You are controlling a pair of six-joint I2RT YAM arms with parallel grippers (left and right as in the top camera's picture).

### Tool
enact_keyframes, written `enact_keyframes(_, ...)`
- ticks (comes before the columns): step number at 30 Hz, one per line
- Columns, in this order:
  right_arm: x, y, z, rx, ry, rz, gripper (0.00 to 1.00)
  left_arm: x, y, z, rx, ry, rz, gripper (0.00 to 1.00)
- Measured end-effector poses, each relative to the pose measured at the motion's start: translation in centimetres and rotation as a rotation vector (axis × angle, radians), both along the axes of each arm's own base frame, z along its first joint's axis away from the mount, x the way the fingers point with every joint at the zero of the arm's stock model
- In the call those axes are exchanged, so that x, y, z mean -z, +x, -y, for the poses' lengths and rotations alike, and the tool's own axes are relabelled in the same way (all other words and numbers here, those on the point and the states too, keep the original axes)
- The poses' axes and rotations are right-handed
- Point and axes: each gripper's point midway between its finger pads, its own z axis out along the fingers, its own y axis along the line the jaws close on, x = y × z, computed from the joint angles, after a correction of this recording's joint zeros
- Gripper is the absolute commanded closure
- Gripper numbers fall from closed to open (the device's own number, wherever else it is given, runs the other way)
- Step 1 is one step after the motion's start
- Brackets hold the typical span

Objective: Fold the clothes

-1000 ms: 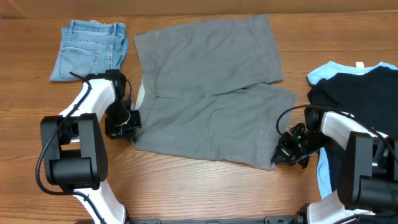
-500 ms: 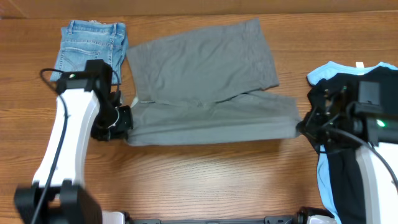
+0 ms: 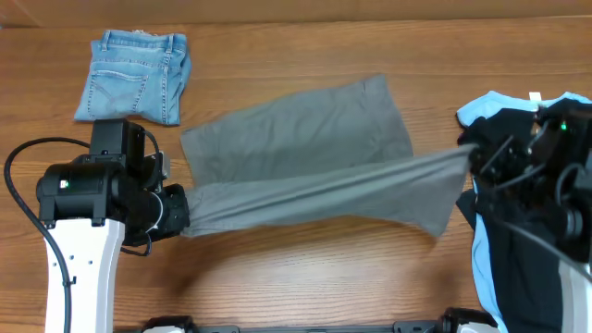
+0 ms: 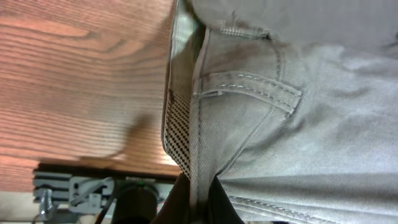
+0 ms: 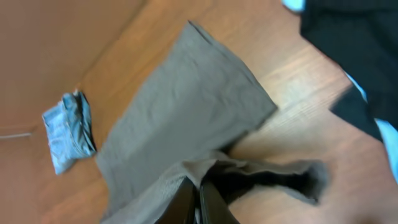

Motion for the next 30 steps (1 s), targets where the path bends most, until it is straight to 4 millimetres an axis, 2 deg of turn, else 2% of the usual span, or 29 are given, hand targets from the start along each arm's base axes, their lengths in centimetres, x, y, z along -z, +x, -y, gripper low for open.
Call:
enact_keyframes(5,2.0,5.2,0.1,-0.006,0.023,-0.017,0.96,-0.2,2.6,0.1,-0.019,-0.012,0.092,0.95)
enact_keyframes(10,6.5,10.8,-0.1,-0.035,0.065,-0.075,0.96,0.8,6.1,-0.2,-0.041,-0.001,0.16,0.94)
enact_keyframes(14,9.8,14.5,-1.1,-0.079,0.11,-0.088,0.96,3.3,8.4,-0.8,-0.061,0.037,0.133,0.94)
enact_keyframes(20,13.1,18.9,-3.2,-0.155,0.161,-0.048,0.96,8.0,11.3,-2.3,-0.08,0.114,0.052,0.92)
enact_keyframes(25,14.6,22.4,-5.1,-0.218,0.175,0.046,0.96,11.2,13.1,-3.3,-0.108,0.169,0.011,0.88)
enact_keyframes(27,15.0,23.3,-5.7,-0.234,0.172,0.07,0.96,12.0,13.6,-3.7,-0.125,0.189,0.007,0.87)
enact_keyframes(30,15.2,24.9,-6.5,-0.252,0.163,0.13,0.96,12.6,14.6,-4.2,-0.151,0.216,0.029,0.78)
